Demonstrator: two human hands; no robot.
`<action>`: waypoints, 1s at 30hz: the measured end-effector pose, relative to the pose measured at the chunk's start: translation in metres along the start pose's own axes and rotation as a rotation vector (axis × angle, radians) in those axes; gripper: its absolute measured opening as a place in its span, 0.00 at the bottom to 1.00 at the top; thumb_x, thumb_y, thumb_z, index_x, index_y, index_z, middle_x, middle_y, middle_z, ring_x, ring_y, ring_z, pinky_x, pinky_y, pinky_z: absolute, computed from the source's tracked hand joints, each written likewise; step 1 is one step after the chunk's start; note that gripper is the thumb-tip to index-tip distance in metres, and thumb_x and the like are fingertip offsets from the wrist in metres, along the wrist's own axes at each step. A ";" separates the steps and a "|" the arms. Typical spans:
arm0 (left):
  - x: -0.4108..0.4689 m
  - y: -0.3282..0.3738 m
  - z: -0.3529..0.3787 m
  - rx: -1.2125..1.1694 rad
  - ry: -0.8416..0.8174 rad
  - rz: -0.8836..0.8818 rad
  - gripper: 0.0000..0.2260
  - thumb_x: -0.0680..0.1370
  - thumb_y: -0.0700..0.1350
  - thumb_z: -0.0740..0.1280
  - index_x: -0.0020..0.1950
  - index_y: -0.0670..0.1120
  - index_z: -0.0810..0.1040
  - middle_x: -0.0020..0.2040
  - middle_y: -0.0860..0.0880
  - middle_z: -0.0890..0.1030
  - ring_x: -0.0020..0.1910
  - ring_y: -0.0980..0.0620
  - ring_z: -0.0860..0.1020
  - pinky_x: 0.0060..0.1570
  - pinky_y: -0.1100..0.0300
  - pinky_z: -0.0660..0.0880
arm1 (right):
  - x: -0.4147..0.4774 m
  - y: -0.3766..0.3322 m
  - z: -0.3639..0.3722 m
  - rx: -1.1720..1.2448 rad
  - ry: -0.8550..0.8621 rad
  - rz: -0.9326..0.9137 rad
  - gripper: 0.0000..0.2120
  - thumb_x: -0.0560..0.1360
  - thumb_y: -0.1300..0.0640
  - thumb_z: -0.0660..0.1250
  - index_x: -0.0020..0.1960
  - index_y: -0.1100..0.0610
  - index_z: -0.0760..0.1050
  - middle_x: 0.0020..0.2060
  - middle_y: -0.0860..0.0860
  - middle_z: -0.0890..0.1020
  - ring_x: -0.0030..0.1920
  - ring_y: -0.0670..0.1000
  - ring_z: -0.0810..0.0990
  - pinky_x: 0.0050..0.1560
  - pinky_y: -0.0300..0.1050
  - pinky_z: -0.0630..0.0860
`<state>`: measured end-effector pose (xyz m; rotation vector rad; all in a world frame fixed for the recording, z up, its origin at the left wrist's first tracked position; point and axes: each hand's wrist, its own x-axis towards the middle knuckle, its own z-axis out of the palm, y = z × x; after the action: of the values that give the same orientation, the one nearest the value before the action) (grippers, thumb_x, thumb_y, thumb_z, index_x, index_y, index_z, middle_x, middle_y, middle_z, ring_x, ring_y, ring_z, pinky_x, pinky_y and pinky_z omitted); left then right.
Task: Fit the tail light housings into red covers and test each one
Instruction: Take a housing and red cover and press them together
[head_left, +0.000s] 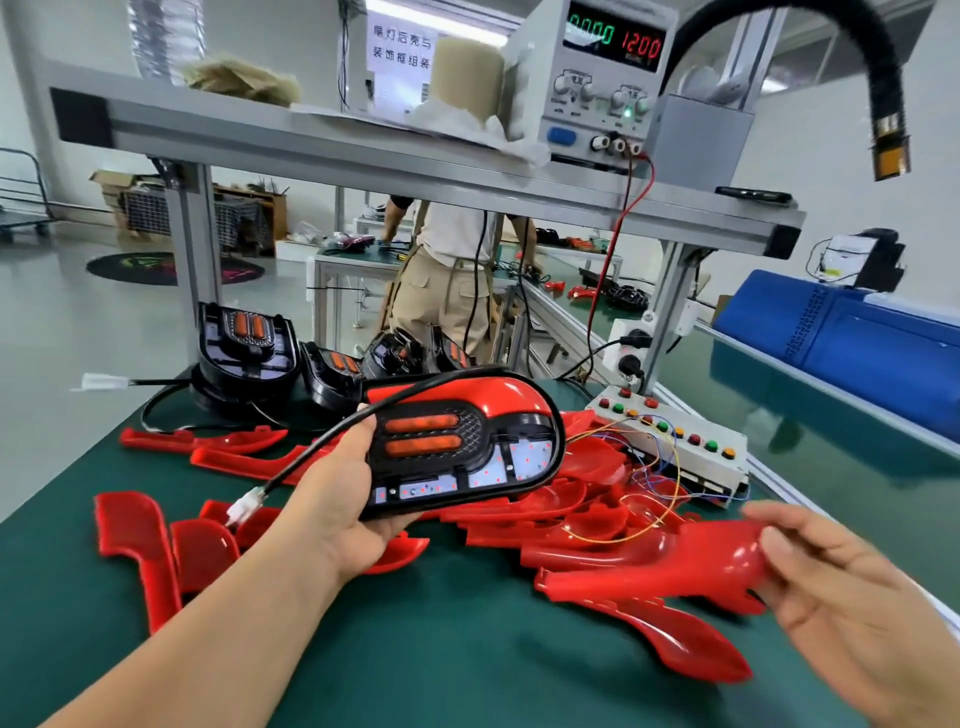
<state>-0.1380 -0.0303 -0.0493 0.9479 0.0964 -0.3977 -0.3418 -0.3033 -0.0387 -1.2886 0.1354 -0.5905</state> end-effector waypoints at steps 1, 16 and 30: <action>-0.001 0.001 0.000 -0.006 -0.009 0.004 0.18 0.79 0.59 0.62 0.55 0.47 0.81 0.49 0.43 0.86 0.45 0.44 0.85 0.43 0.48 0.80 | 0.004 -0.008 0.002 0.049 -0.020 -0.059 0.13 0.68 0.66 0.62 0.40 0.58 0.85 0.33 0.54 0.82 0.34 0.47 0.82 0.38 0.39 0.81; -0.008 -0.002 0.004 0.019 -0.021 0.065 0.19 0.79 0.60 0.63 0.37 0.53 0.87 0.46 0.45 0.86 0.42 0.45 0.86 0.40 0.51 0.81 | 0.063 0.029 0.104 0.029 -0.293 -0.035 0.10 0.69 0.63 0.66 0.43 0.53 0.84 0.34 0.49 0.77 0.36 0.44 0.75 0.39 0.35 0.76; -0.009 -0.003 0.005 0.096 -0.033 0.154 0.17 0.78 0.62 0.63 0.50 0.51 0.83 0.43 0.47 0.87 0.38 0.48 0.86 0.33 0.53 0.82 | 0.054 0.055 0.124 -0.711 0.071 -0.224 0.08 0.69 0.53 0.75 0.45 0.46 0.79 0.46 0.51 0.78 0.42 0.48 0.75 0.48 0.44 0.74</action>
<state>-0.1479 -0.0329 -0.0464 1.0356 -0.0259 -0.2779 -0.2261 -0.2146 -0.0412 -1.9881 0.2785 -0.8197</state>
